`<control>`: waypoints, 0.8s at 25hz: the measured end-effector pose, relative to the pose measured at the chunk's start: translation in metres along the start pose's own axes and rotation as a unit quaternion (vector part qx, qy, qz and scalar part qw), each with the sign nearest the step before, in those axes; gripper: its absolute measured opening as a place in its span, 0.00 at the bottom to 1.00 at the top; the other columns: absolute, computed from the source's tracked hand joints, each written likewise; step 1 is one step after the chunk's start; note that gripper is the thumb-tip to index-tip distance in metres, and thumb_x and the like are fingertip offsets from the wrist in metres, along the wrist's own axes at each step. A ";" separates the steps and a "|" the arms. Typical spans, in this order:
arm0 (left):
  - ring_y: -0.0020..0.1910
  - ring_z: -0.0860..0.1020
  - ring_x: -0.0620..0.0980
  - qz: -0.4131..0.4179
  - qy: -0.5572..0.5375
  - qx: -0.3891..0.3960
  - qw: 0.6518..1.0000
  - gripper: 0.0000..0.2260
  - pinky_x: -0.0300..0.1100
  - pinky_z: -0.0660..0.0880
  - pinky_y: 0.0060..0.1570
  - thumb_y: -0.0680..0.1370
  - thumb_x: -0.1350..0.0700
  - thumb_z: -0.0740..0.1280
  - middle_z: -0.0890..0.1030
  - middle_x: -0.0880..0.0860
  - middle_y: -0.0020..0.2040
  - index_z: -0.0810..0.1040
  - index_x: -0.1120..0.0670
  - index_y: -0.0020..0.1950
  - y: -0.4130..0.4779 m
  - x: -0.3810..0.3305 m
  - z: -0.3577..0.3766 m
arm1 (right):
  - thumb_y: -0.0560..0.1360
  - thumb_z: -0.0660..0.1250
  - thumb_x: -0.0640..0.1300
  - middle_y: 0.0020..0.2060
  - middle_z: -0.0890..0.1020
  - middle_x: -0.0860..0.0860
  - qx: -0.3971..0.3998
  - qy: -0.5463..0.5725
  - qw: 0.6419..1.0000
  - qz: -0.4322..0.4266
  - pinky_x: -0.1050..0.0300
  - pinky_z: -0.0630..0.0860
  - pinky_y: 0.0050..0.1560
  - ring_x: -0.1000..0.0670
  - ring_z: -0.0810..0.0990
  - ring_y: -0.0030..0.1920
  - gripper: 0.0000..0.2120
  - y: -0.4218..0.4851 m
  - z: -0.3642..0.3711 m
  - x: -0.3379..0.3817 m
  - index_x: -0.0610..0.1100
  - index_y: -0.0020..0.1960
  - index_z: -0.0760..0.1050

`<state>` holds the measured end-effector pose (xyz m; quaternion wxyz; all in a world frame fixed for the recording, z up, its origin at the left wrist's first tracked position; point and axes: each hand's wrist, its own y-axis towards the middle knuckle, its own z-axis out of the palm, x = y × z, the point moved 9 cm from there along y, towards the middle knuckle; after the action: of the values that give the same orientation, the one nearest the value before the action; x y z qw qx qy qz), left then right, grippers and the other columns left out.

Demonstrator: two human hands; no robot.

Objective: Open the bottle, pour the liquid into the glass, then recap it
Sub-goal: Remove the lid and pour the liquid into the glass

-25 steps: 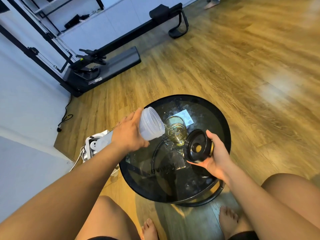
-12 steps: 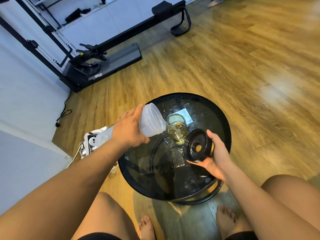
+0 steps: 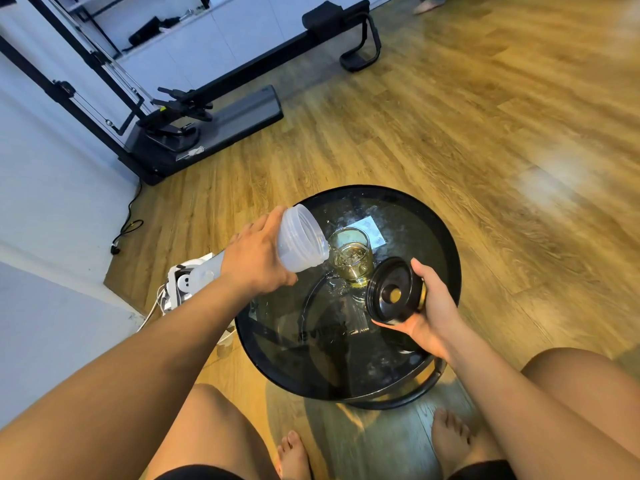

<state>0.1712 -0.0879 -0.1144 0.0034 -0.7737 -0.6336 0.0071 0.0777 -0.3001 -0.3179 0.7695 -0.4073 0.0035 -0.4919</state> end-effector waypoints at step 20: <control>0.60 0.74 0.56 0.013 0.015 0.000 1.000 0.53 0.57 0.72 0.61 0.58 0.46 0.81 0.74 0.49 0.64 0.56 0.46 0.77 0.002 -0.003 -0.002 | 0.71 0.73 0.59 0.64 0.79 0.36 0.002 0.001 1.000 0.004 0.27 0.79 0.54 0.30 0.82 0.58 0.32 0.003 0.001 -0.001 0.47 0.71 0.71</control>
<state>0.1722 -0.0915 -0.1124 0.0132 -0.7821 -0.6229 -0.0044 0.0804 -0.2984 -0.3196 0.7720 -0.4055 0.0048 -0.4894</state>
